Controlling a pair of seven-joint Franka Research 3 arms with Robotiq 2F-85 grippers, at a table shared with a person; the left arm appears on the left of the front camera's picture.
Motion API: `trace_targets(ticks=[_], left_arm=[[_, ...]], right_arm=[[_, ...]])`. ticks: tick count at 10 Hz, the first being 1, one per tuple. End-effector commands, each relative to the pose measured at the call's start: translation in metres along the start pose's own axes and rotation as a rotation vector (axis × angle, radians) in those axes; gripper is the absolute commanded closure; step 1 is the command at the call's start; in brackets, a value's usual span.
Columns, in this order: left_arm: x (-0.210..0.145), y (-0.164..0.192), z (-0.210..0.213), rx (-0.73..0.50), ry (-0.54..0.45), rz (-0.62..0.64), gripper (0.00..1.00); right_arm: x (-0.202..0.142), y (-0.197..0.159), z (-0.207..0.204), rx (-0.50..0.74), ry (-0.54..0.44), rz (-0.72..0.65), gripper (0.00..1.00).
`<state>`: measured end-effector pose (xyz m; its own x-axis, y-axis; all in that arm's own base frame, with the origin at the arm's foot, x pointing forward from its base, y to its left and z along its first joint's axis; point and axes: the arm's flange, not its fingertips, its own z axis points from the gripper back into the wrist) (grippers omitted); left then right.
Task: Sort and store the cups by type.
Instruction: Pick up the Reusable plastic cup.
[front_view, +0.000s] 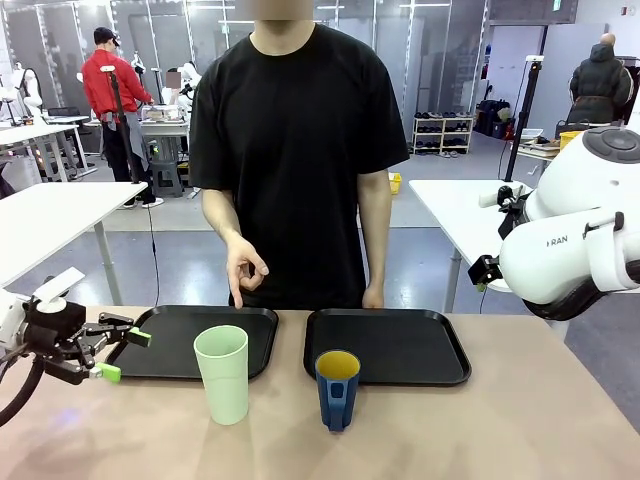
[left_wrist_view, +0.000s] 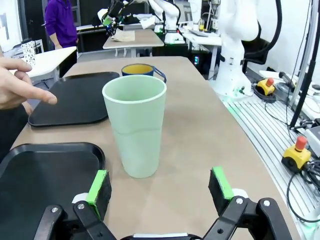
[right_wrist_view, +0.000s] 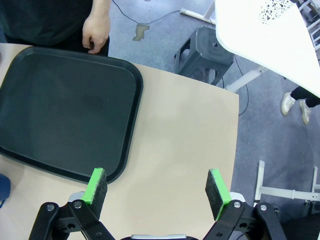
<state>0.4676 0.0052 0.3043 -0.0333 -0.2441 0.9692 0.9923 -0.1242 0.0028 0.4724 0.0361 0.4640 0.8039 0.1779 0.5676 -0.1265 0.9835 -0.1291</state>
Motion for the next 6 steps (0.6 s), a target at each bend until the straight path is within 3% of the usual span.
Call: trace_targets(ticks=[1,4,6], left_arm=[[-0.001,-0.003,0.001,-0.004,0.027,0.000,0.00],[-0.001,-0.003,0.001,-0.004,0.027,0.000,0.00],[-0.012,0.007,-0.009,-0.006,-0.042,0.002,0.00]], right_arm=[[0.001,0.000,-0.001,-0.004,0.000,0.008,0.00],[0.001,0.000,-0.001,-0.004,0.000,0.008,0.00],[0.001,0.000,-0.001,-0.004,0.000,0.008,0.00]])
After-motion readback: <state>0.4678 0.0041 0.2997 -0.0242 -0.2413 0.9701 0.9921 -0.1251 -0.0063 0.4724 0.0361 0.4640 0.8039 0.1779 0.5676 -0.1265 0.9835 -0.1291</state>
